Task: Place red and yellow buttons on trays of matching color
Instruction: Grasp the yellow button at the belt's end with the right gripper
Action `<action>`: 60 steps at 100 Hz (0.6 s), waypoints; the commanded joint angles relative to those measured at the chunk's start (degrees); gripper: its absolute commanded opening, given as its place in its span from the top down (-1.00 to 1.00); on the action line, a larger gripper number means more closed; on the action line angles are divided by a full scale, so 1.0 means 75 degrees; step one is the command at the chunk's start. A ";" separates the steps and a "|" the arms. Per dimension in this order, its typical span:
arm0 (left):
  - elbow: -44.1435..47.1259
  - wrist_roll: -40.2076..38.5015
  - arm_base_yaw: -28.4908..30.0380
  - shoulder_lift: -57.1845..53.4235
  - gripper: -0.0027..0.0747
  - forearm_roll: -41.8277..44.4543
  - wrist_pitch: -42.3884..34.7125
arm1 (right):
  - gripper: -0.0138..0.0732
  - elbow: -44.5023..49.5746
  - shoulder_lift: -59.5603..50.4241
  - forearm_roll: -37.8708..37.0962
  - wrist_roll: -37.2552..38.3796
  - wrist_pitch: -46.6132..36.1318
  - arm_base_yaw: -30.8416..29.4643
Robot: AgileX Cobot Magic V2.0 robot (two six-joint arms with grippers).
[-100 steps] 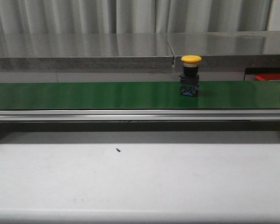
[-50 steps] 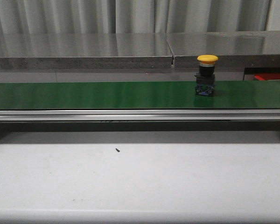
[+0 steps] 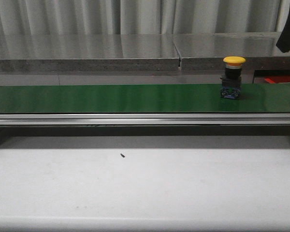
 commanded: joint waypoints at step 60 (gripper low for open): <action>-0.0192 -0.0007 -0.0104 0.0021 0.98 -0.0118 -0.0552 | -0.63 -0.1567 0.1523 0.0175 -0.0188 -0.0738 0.0615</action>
